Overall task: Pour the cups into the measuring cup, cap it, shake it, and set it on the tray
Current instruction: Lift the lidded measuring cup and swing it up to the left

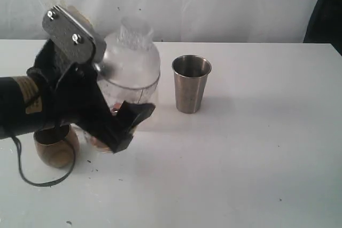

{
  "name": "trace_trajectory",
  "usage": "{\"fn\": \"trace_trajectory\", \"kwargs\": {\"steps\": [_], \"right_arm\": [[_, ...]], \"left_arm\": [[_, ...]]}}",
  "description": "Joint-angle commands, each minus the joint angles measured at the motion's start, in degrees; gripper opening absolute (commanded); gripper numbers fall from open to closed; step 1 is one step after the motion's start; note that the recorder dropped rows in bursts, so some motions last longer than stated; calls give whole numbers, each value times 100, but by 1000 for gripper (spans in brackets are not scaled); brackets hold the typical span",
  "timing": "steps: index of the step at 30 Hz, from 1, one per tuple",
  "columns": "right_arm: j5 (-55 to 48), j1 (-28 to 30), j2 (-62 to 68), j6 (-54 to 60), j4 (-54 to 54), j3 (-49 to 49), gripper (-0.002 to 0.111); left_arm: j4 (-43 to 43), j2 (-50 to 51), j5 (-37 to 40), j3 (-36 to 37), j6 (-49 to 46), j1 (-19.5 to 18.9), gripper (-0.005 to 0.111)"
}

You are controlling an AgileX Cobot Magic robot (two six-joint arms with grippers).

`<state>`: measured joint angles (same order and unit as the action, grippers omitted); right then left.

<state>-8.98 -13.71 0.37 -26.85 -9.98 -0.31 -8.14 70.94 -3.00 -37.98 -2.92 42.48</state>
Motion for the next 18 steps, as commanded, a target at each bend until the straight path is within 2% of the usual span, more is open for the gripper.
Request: {"fn": "trace_trajectory", "kwargs": {"steps": [1, 3, 5, 7, 9, 10, 11, 13, 15, 16, 18], "right_arm": [[34, -10, -37, -5, -9, 31, 0], [34, -10, -37, -5, -9, 31, 0], [33, -10, -37, -16, -9, 31, 0], [33, -10, -37, -16, -9, 31, 0], [33, -10, -37, -16, -9, 31, 0], [33, -10, -37, -16, -9, 31, 0], [33, -10, -37, -16, -9, 31, 0], [33, -10, -37, -16, -9, 31, 0], [33, -10, -37, -16, -9, 31, 0], [33, -10, -37, -16, -9, 31, 0], [48, -10, -37, -13, -9, 31, 0]], "left_arm": [[-221, -195, -70, -75, 983, -687, 0], [765, -184, -351, -75, 2433, -1033, 0], [1280, -146, -640, -75, 3474, -1102, 0], [618, -146, -1124, -75, 3432, -902, 0], [-946, -166, -1377, -75, 3108, -694, 0], [-2386, -202, -1293, -75, 2830, -602, 0], [-3319, -246, -1007, -75, 2784, -544, 0], [-4391, -287, -8, -75, 3071, -494, 0], [-4217, -298, 887, -159, 3387, -673, 0], [-3996, -298, 1248, -250, 3994, -850, 0], [-3320, -298, 1368, -333, 5427, -1206, 0]]}}
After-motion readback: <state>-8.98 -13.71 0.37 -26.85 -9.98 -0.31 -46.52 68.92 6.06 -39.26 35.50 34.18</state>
